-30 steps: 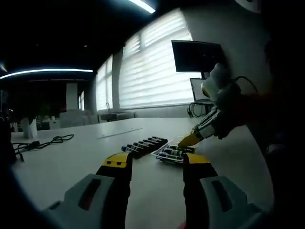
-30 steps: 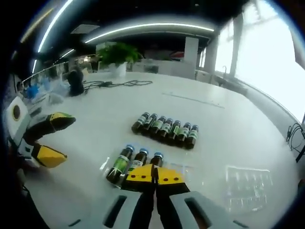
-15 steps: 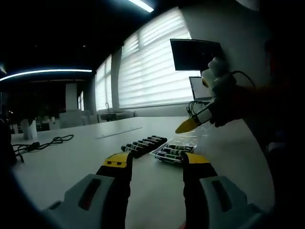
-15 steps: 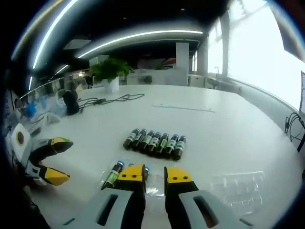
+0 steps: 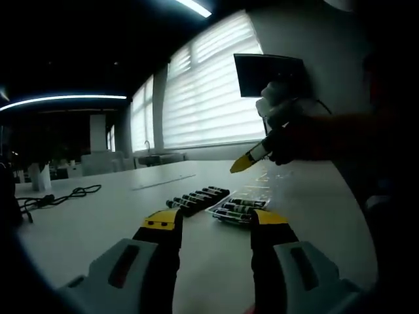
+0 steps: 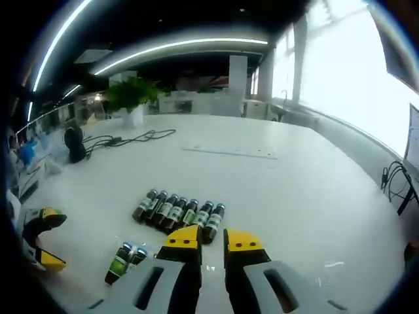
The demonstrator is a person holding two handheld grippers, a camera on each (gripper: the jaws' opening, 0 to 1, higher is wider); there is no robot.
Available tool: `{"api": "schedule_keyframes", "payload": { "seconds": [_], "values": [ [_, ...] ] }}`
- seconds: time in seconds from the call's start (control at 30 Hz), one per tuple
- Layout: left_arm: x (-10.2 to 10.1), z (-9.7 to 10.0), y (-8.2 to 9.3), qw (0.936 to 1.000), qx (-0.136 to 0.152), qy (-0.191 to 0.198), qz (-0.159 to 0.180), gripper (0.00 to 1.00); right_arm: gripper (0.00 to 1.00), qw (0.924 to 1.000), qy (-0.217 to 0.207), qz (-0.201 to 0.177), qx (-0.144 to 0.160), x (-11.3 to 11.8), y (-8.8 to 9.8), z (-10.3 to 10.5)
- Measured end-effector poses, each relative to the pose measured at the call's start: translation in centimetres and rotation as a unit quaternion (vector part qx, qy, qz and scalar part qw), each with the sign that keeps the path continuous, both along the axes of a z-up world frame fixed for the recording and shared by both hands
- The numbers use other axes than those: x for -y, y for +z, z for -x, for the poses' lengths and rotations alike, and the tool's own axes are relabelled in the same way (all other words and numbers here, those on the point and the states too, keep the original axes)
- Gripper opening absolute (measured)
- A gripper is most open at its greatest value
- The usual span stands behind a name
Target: Grip medicine bottles put into box
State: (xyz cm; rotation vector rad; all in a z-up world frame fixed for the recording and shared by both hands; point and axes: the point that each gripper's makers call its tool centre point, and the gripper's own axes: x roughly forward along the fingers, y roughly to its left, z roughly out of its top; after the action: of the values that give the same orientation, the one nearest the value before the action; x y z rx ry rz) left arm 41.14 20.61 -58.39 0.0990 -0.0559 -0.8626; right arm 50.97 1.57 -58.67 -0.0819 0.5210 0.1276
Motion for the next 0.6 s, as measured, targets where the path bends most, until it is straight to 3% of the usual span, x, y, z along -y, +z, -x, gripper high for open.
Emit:
{"api": "schedule_keyframes", "payload": {
  "seconds": [0.23, 0.6],
  "values": [
    [0.1, 0.1, 0.0, 1.0, -0.002, -0.001, 0.001, 0.34, 0.09, 0.9998, 0.007, -0.009, -0.013, -0.3, -0.1, -1.9],
    [0.0, 0.1, 0.1, 1.0, -0.003, 0.0, 0.004, 0.34, 0.1, 0.9992, 0.007, 0.008, -0.038, -0.2, -2.6, -4.2]
  ]
}}
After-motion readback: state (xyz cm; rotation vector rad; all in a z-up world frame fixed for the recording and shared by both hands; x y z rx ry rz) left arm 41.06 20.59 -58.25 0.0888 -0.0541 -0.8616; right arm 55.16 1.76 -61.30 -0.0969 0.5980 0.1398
